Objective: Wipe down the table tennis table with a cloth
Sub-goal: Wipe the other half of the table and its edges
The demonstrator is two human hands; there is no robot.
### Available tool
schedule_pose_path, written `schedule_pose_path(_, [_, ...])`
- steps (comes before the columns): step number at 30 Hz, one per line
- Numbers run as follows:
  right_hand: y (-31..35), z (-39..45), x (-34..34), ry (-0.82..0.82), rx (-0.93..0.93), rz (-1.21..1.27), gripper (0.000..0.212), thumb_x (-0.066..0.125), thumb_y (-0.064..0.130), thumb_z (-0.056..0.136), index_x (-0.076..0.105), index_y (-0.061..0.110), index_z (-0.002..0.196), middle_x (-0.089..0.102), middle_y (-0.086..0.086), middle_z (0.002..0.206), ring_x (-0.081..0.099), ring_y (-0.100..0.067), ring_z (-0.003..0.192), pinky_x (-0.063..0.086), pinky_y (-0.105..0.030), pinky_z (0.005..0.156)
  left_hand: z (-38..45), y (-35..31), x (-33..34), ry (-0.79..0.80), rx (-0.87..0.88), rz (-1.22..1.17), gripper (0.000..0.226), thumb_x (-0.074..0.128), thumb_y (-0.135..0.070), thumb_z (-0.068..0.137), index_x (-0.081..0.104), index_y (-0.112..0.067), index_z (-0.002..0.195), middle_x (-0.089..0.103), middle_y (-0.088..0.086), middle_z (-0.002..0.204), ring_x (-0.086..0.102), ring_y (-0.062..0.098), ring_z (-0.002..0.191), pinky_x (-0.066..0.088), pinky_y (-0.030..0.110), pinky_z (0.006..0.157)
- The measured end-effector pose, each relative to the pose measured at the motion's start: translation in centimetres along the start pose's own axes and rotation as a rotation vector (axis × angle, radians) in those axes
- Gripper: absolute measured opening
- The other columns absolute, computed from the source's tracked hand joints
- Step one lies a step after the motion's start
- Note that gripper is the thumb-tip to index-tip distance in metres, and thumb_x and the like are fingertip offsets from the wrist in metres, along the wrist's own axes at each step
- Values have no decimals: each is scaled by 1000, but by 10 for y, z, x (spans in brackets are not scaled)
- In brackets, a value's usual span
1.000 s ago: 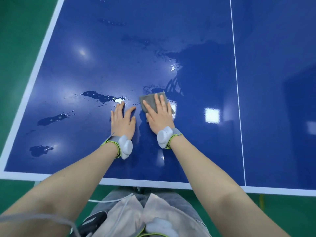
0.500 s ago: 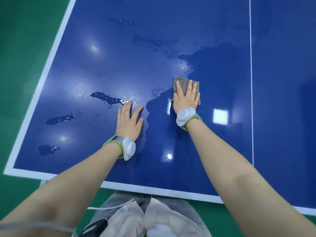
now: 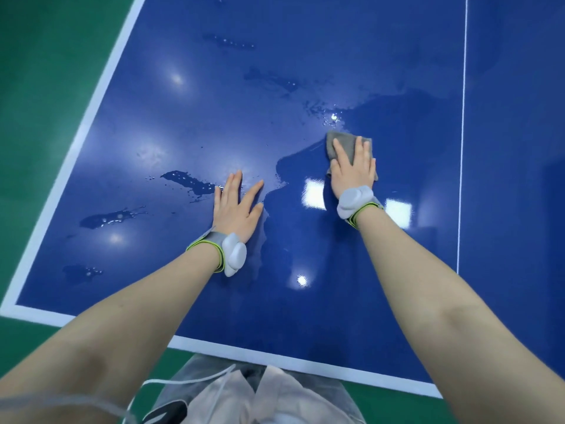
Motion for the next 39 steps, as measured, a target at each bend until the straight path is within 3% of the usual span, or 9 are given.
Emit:
schedule_pose_path(4, [19,12,5,45,92,37,49,26,32,103,12,39,150,-10,-5,159,-14,-23,146,-7,-43,116,3,-3,2,9,16,39,49,37,-34,98,22,-37,144,-7,0,157,-13,14,143,-18,33,111])
schedule_pose_path(9, [59,8,12,31,-250,-23,47,32,32,102,22,39,148,-1,-4,160,-9,-22,147,-7,-40,116,8,-5,2,36,24,104,51,34,-33,99,15,-39,145,-11,0,156,-16,14,142,-20,34,110])
schedule_pose_path(11, [53,18,8,41,-304,15,45,35,31,102,28,38,146,2,-3,160,-6,-21,147,-6,-37,115,10,-4,2,53,19,99,50,34,-32,99,15,-40,145,-11,-1,156,-15,13,142,-20,34,110])
schedule_pose_path(16, [12,48,-10,-24,29,52,47,28,32,103,20,37,149,-4,-5,160,-9,-20,147,-6,-39,117,11,-3,2,77,12,101,50,32,-31,99,15,-40,145,-12,-1,156,-16,13,142,-19,35,110])
schedule_pose_path(20, [25,46,-6,-12,97,31,49,27,32,103,14,37,150,-8,-6,160,-12,-23,146,-6,-44,116,11,-3,3,66,22,114,50,31,-32,99,13,-41,145,-13,-1,156,-16,13,142,-20,34,110])
schedule_pose_path(26, [110,5,26,39,-212,-76,51,29,32,102,11,39,150,-9,-7,159,-11,-24,146,-6,-44,116,13,1,3,52,-2,163,57,32,-35,99,4,-29,148,-12,0,156,-15,15,143,-17,36,111])
schedule_pose_path(31, [124,-21,33,114,-454,-33,47,33,27,102,26,37,147,-2,-2,160,-7,-20,147,-6,-38,115,16,3,5,93,-12,191,67,35,-37,98,-5,-15,148,-13,1,156,-15,15,143,-16,37,111])
schedule_pose_path(34, [95,-14,23,89,-333,55,46,34,27,102,28,36,147,0,-1,160,-7,-19,147,-7,-34,115,14,3,3,141,43,154,69,39,-34,97,-5,-16,148,-13,1,156,-15,16,143,-16,35,111])
schedule_pose_path(39, [63,-17,26,41,10,27,48,25,33,103,13,38,150,-9,-5,160,-13,-21,146,-9,-39,116,8,9,-4,194,162,117,65,40,-19,97,1,-14,148,-9,1,156,-11,15,143,-13,27,111])
Point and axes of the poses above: each hand's wrist, its own z-axis towards the middle knuckle, its own x-axis out of the palm, y = z × x, the point moved 10 cm from there along z, towards the middle knuckle
